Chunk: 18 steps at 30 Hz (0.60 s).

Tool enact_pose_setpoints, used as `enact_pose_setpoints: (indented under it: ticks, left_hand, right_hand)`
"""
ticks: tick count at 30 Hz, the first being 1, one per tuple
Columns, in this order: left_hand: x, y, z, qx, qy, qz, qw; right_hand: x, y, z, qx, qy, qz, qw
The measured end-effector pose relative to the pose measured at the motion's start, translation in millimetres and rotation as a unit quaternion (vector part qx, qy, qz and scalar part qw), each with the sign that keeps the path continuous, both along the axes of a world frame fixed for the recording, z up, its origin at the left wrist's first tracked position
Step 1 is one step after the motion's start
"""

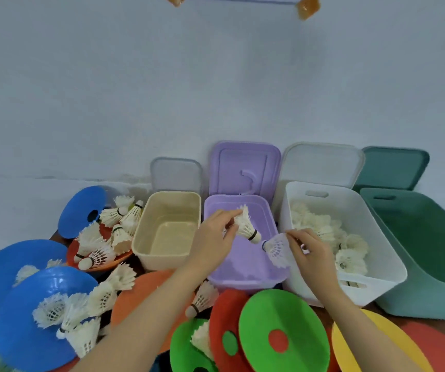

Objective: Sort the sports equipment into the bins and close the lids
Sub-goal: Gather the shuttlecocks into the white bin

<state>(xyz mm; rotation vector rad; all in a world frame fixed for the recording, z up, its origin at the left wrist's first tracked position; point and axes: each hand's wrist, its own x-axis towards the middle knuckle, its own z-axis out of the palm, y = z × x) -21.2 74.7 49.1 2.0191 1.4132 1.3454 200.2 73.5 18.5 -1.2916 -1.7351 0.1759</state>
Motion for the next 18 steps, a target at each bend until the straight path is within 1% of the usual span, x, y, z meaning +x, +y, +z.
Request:
enact_pose_setpoints:
  ticks: [3,5,8,11,13,15,17,18]
  left_hand:
    - [48,19,6,-0.006,-0.007,-0.021,1.000]
    - [80,30,7,-0.004,-0.001,-0.037,0.999]
    - [127,43,7,-0.015,0.020,-0.059,0.998]
    - [162,52,1,-0.046,0.057,-0.090,0.993]
    - [176,58,-7,-0.088,0.113,-0.102,0.984]
    - [182,65,-17,-0.113,0.214,-0.098,0.965]
    - [182,67,-27,-0.112,0.315,-0.079,0.939]
    - [181,66,-33,-0.109,0.340,-0.069,0.931]
  right_hand:
    - [49,14,8,0.006,0.000,-0.037,0.999]
    - [79,22,13,-0.005,0.020,-0.062,0.998]
    - [118,31,18,-0.032,0.046,-0.083,0.995]
    - [145,39,17,-0.061,0.034,-0.088,0.994]
    - [158,44,13,-0.098,0.021,-0.077,0.992]
    - [165,47,7,-0.124,-0.013,-0.066,0.990]
    - [168,47,-3,-0.145,-0.045,-0.045,0.987]
    - [169,46,-7,-0.153,-0.053,-0.032,0.986]
